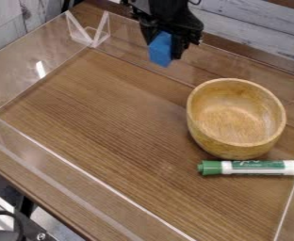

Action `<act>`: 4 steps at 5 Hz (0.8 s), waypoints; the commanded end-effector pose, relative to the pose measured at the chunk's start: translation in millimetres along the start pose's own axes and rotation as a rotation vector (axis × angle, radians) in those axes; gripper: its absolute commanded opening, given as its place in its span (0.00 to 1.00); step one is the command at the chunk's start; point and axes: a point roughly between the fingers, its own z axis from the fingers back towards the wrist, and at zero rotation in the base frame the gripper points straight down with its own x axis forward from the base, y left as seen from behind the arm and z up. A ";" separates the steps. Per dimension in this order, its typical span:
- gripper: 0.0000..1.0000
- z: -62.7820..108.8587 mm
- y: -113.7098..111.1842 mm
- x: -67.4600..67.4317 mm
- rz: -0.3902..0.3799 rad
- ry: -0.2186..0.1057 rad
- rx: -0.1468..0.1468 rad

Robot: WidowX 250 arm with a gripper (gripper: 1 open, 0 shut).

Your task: Put the blue block in the brown bowl

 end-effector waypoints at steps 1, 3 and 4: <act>0.00 23.4 -17.3 5.0 -0.011 -0.049 -0.006; 0.00 36.6 -65.3 -2.3 -0.045 -0.054 -0.040; 0.00 37.0 -85.3 -6.2 -0.054 -0.053 -0.046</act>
